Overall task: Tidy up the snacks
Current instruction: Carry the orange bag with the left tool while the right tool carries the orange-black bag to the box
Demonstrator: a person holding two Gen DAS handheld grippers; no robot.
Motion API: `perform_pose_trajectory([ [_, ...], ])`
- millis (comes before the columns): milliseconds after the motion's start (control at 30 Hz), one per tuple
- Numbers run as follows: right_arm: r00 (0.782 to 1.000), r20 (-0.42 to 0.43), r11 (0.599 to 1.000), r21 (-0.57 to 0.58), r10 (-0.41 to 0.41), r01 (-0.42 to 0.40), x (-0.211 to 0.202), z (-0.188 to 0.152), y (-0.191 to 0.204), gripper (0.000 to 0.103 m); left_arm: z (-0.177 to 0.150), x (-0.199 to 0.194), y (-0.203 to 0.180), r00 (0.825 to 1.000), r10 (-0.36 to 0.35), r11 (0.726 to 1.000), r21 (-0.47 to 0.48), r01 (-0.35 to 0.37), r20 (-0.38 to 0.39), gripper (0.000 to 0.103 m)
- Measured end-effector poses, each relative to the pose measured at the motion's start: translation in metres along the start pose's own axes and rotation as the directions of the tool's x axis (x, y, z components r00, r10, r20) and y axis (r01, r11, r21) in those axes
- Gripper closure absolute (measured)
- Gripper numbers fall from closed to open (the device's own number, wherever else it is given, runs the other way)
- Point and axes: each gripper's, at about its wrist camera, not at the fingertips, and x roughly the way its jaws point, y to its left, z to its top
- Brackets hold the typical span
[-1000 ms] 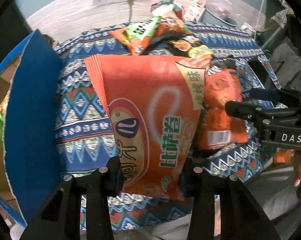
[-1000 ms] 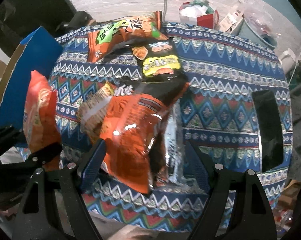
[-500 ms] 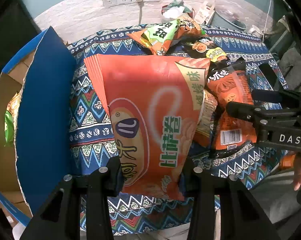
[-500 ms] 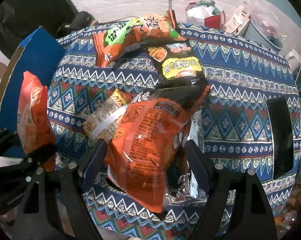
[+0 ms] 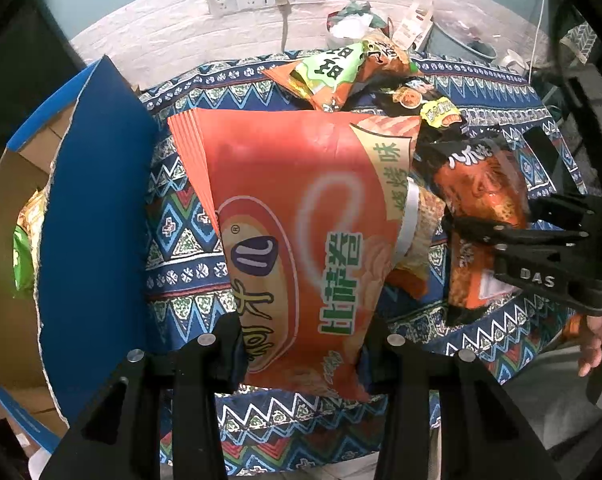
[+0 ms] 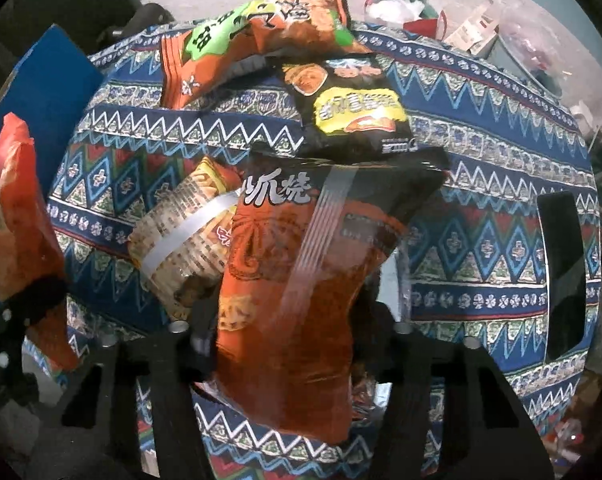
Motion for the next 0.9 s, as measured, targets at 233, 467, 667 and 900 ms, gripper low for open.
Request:
perform_pose_trajectory([
  [233, 0.999, 0.051, 0.999, -0.035, -0.005, 0.007, -0.024, -0.004, -0.001, 0.061, 0.003, -0.014, -0.006, 0.999, 0.007, 1.000, 0.026, -0.008, 0.034, 0.060],
  [467, 0.992, 0.126, 0.999, -0.051, -0.003, 0.009, -0.059, -0.002, -0.002, 0.061, 0.005, -0.033, -0.008, 0.996, 0.032, 0.998, 0.054, -0.036, 0.088, 0.060],
  [667, 0.982, 0.188, 0.998, -0.067, 0.012, 0.001, -0.087, 0.004, 0.005, 0.061, 0.007, -0.053, 0.002, 0.990, 0.044, 0.998, 0.044, -0.050, 0.136, 0.060],
  [900, 0.967, 0.248, 0.995, -0.099, 0.052, -0.028, -0.113, 0.010, 0.017, 0.061, 0.010, -0.078, 0.012, 0.974, 0.084, 0.995, 0.039, -0.094, 0.210, 0.060],
])
